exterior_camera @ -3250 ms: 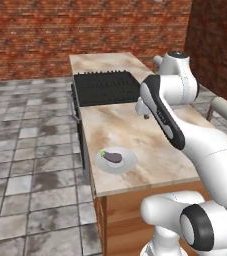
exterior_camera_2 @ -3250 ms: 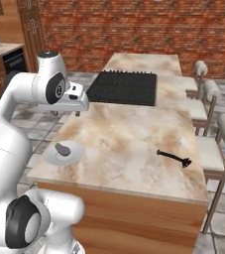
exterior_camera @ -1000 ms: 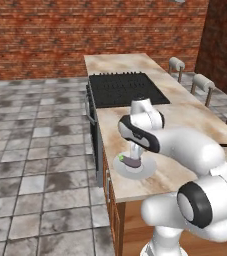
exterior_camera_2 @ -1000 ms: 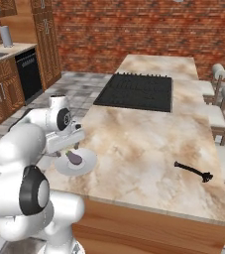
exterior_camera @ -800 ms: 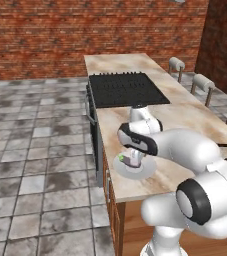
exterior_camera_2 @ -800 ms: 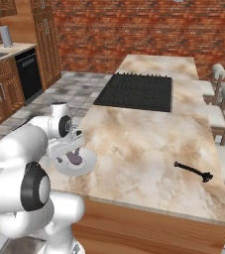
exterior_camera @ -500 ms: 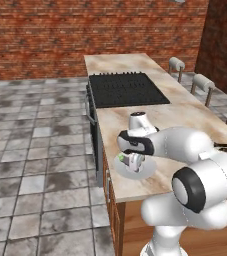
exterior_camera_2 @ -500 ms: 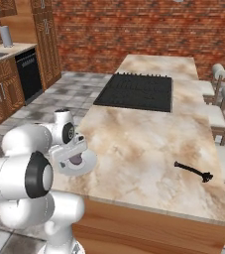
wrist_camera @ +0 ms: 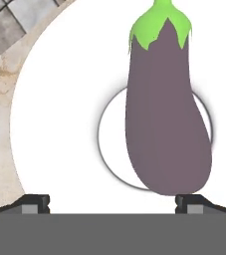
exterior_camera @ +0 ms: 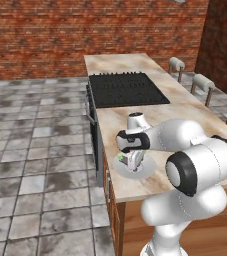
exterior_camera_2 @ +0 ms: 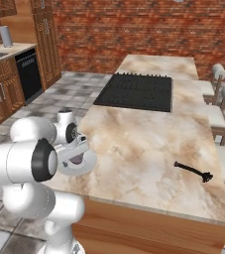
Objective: Pick the eggplant from the counter and place it in the microwave.
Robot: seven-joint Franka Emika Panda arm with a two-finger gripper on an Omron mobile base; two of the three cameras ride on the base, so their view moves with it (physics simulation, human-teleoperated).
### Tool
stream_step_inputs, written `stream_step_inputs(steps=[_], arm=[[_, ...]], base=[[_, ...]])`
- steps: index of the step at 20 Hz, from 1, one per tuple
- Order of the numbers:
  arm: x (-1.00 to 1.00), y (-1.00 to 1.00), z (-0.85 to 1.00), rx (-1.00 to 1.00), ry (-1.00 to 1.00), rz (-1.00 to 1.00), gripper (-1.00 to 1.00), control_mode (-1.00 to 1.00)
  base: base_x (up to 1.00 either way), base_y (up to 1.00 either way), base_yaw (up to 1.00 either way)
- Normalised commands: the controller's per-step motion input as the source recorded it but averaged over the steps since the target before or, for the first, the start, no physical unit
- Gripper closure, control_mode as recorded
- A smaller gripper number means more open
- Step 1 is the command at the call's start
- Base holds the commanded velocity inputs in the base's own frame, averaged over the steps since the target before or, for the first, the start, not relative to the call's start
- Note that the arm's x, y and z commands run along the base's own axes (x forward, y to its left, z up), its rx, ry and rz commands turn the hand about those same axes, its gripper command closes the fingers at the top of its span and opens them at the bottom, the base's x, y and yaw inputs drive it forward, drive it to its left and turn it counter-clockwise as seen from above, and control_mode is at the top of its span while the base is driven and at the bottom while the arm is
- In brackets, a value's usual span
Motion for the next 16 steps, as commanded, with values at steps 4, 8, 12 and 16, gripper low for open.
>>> stream_step_inputs(steps=[4, 8, 12, 16], arm=[[0.0, 0.0, 0.0, 0.0, -0.01, 0.0, -1.0, -1.0], [0.04, 0.01, -0.09, 0.0, 0.0, 0.0, -1.0, -1.0], [0.2, 0.13, -0.04, 0.0, -0.01, 0.0, -1.0, -1.0], [0.03, 0.05, 0.0, 0.0, -0.07, 0.0, -1.0, -1.0]], base=[[0.0, 0.0, 0.0], [0.0, 0.0, 0.0], [0.0, 0.0, 0.0], [0.0, 0.0, 0.0]])
